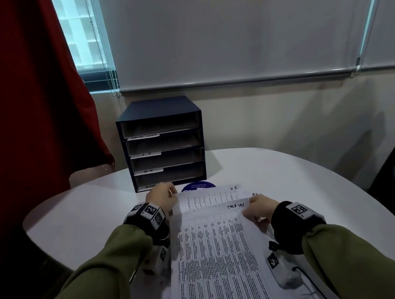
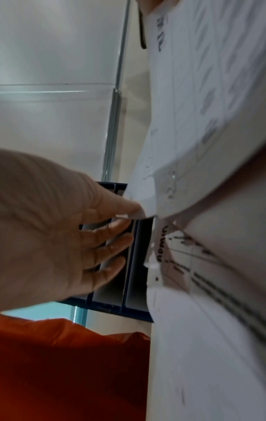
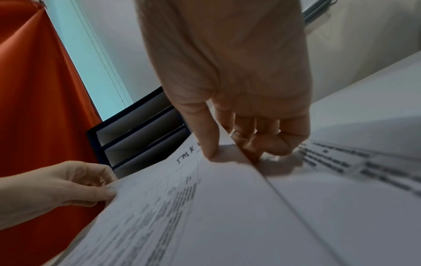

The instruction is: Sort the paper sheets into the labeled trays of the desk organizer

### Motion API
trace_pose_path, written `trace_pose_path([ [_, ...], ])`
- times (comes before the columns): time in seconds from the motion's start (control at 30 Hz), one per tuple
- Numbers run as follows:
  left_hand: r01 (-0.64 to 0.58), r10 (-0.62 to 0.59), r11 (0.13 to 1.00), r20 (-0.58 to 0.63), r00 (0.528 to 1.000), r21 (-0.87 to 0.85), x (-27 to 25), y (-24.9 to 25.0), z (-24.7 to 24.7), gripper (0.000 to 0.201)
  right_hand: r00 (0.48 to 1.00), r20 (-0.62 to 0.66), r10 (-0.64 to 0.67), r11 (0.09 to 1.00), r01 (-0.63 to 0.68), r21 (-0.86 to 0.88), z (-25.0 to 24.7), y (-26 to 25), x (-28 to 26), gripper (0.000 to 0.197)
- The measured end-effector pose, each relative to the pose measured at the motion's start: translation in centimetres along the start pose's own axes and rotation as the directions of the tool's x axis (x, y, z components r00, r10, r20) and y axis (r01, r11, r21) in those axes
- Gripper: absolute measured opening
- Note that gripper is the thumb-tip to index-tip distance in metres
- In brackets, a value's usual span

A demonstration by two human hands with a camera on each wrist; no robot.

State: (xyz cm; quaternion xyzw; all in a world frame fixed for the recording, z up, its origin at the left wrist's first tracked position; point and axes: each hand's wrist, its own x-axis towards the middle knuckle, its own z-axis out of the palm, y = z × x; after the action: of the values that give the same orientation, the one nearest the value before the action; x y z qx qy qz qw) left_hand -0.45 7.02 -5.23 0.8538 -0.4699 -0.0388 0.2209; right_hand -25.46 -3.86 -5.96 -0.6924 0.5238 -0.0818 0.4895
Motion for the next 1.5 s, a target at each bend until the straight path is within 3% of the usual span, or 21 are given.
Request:
trace_pose_path([
  [0.07,0.009,0.016,0.943,0.072,0.997,-0.331,-0.3,-0.4,-0.1,0.009,1.000,-0.027,0.008,0.999,-0.007,0.035,-0.4,-0.2,0.2,0.020],
  [0.13,0.176,-0.037,0.785,0.237,0.971,-0.595,-0.9,-0.5,-0.2,0.012,0.999,-0.043,0.012,0.998,-0.009,0.067,-0.6,-0.4,0.5,0.021],
  [0.17,0.269,-0.060,0.713,0.327,0.943,-0.647,-1.3,-0.5,-0.3,0.011,0.999,-0.047,0.014,0.997,-0.010,0.077,-0.6,-0.6,0.6,0.022],
  [0.2,0.336,-0.062,0.675,0.404,0.913,-0.656,-1.8,-0.4,-0.4,0.011,0.999,-0.048,0.011,0.997,-0.008,0.079,-0.5,-0.7,0.9,0.023],
  [0.27,0.377,-0.028,0.690,0.498,0.867,-0.618,-2.3,-0.4,-0.5,0.028,0.998,-0.059,0.009,0.998,-0.006,0.061,-0.2,-1.0,1.4,0.026],
  [0.4,0.337,-0.053,0.774,0.476,0.878,-0.536,-2.8,-0.5,-0.3,0.059,0.999,-0.038,-0.013,1.000,0.012,-0.014,0.8,-0.8,2.6,0.031],
  [0.47,0.326,-0.043,0.794,0.487,0.872,-0.513,-2.7,-0.6,-0.2,0.058,0.999,-0.041,-0.005,1.000,0.004,-0.031,0.8,-0.5,2.9,0.028],
  [0.53,0.339,-0.040,0.815,0.538,0.842,-0.470,-3.1,-0.6,-0.7,0.044,0.997,-0.074,-0.002,0.999,0.000,-0.032,0.1,-0.3,2.6,0.011],
  [0.67,0.402,-0.111,0.845,0.617,0.779,-0.354,-4.0,-1.7,-1.9,0.024,0.994,-0.106,0.019,0.999,-0.016,0.031,-1.8,0.9,2.9,0.009],
  [0.8,0.407,-0.134,0.880,0.695,0.706,-0.244,-5.0,-2.2,-2.4,0.037,0.994,-0.071,0.086,0.992,-0.079,0.096,-2.3,1.4,3.2,0.019],
  [0.9,0.420,-0.161,0.878,0.686,0.710,-0.229,-5.5,-2.0,-2.2,0.041,0.993,-0.062,0.097,0.989,-0.089,0.116,-2.3,1.3,3.5,0.020],
  [0.97,0.431,-0.169,0.872,0.686,0.708,-0.230,-5.7,-1.9,-2.2,0.038,0.994,-0.074,0.084,0.990,-0.074,0.119,-2.1,1.2,3.7,0.011],
  [1.07,0.439,-0.176,0.870,0.693,0.700,-0.222,-6.0,-2.0,-2.5,0.035,0.983,-0.174,-0.055,0.998,0.061,0.030,-1.5,1.2,4.4,0.017],
  [1.13,0.447,-0.186,0.867,0.689,0.701,-0.221,-6.1,-2.2,-2.5,0.042,0.985,-0.144,-0.096,0.995,0.100,0.021,-0.7,0.6,4.1,0.019],
  [1.3,0.466,-0.186,0.854,0.699,0.691,-0.232,-6.3,-2.4,-2.5,0.041,0.997,-0.014,-0.080,0.951,0.072,-0.301,-0.1,-1.0,2.8,0.021],
  [1.4,0.461,-0.162,0.845,0.691,0.704,-0.271,-6.1,-2.9,-2.4,0.043,0.990,0.008,-0.142,0.918,0.135,-0.373,-0.1,-1.6,3.0,0.016],
  [1.5,0.418,-0.120,0.837,0.627,0.770,-0.353,-5.9,-3.0,-2.6,0.036,0.975,0.008,-0.224,0.941,0.218,-0.260,-0.5,-2.4,2.9,0.025],
])
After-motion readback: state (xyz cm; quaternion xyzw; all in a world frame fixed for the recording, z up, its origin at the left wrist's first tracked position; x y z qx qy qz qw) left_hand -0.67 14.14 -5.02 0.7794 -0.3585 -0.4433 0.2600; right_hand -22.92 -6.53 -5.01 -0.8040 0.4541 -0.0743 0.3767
